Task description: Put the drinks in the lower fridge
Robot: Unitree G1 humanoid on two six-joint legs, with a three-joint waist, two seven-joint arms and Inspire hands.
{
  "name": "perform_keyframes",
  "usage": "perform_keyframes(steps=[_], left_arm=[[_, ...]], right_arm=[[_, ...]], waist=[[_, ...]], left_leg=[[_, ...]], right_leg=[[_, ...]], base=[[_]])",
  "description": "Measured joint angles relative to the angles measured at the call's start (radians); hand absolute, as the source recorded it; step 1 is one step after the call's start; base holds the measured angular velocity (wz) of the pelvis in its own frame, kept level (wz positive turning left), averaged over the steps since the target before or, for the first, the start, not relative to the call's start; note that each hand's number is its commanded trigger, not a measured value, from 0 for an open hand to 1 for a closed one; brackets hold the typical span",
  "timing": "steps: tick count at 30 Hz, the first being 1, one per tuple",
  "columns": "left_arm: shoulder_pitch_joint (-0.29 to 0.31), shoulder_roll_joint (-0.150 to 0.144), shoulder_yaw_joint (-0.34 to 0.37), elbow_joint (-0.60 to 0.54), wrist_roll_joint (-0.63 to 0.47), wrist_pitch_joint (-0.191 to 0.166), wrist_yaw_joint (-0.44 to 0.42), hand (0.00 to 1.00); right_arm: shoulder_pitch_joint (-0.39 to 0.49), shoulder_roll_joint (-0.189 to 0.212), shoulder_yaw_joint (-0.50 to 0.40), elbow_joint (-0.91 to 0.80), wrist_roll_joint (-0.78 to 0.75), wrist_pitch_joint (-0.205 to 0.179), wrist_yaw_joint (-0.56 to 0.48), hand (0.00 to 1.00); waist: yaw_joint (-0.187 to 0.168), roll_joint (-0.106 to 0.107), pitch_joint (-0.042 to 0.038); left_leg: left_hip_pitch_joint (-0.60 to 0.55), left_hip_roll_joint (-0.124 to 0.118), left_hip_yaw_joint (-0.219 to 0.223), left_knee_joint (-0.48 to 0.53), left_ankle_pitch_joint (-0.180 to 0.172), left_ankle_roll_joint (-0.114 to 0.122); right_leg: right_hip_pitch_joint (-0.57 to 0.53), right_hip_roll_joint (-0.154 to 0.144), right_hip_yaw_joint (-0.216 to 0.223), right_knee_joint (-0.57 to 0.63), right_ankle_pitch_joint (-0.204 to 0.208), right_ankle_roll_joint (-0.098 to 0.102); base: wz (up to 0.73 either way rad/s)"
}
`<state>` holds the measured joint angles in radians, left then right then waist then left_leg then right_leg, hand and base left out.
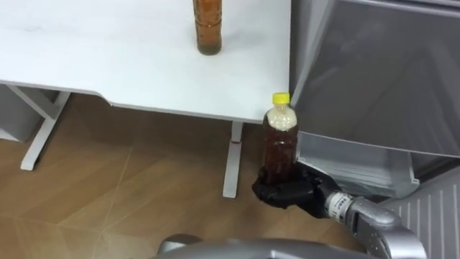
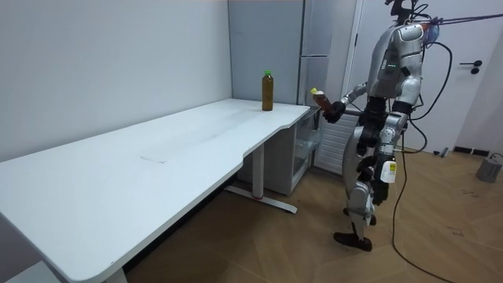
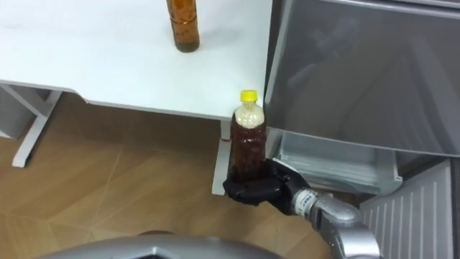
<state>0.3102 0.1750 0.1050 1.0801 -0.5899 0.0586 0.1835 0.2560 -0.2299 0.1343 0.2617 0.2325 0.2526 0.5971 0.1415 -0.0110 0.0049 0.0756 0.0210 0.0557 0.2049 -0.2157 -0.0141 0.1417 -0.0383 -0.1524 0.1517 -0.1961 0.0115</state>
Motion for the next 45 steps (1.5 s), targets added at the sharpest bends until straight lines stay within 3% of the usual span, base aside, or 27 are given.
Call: perform_keyframes(steps=[6,8,12,20,25,34,45], left_arm=[[-0.079,0.007,-0.13,0.0,0.301,0.029,-0.114,0.0],[-0.106,0.018,-0.161,0.001,0.365,0.03,-0.134,0.0],[-0.143,0.03,-0.188,0.0,0.447,0.031,-0.156,0.0],[-0.148,0.039,-0.186,-0.001,0.475,0.033,-0.175,0.0],[-0.143,0.037,-0.186,0.003,0.475,0.033,-0.175,0.0],[-0.144,0.032,-0.186,0.022,0.476,0.031,-0.175,0.0],[-0.14,0.013,-0.186,0.022,0.487,0.025,-0.175,0.0]], right_arm=[[-0.017,-0.001,0.002,-0.002,0.02,-0.001,0.008,1.0],[-0.032,-0.001,0.002,-0.002,0.02,-0.001,0.012,1.0],[-0.052,0.002,0.002,-0.002,0.021,0.0,0.031,1.0],[-0.057,0.029,0.002,0.0,0.038,0.0,0.028,1.0],[-0.057,0.036,-0.002,0.012,0.053,0.0,-0.021,1.0],[-0.056,0.038,-0.005,0.036,0.102,-0.002,-0.123,1.0],[-0.058,0.04,-0.009,0.033,0.149,-0.013,-0.273,1.0]], waist=[[-0.054,-0.009,-0.0044],[-0.06,-0.006,0.0022],[-0.07,-0.012,0.0064],[-0.086,-0.024,0.0057],[-0.11,-0.016,0.0043],[-0.115,-0.01,-0.0022],[-0.133,0.014,0.0003]], left_leg=[[-0.035,0.0,-0.002,0.021,0.0,0.0],[-0.038,0.0,0.0,0.024,0.0,0.0],[-0.032,0.0,0.016,0.016,0.0,0.0],[-0.032,0.001,0.025,0.009,0.0,0.001],[-0.029,0.002,0.026,0.006,0.0,0.001],[-0.011,0.004,0.047,-0.001,0.0,0.001],[-0.011,0.005,0.057,-0.008,0.0,0.004]], right_leg=[[-0.021,-0.003,-0.013,0.008,0.001,0.0],[-0.028,-0.004,-0.013,0.02,0.0,0.0],[-0.031,-0.004,0.001,0.019,0.0,0.001],[-0.039,-0.003,0.012,0.023,0.0,0.002],[-0.04,-0.002,0.012,0.023,0.001,0.002],[-0.038,0.0,0.031,0.023,0.003,0.002],[-0.04,0.001,0.045,0.025,0.01,0.004]], base=[[0.03],[0.0],[-0.09],[-0.03],[0.0],[-0.07],[-0.02]])
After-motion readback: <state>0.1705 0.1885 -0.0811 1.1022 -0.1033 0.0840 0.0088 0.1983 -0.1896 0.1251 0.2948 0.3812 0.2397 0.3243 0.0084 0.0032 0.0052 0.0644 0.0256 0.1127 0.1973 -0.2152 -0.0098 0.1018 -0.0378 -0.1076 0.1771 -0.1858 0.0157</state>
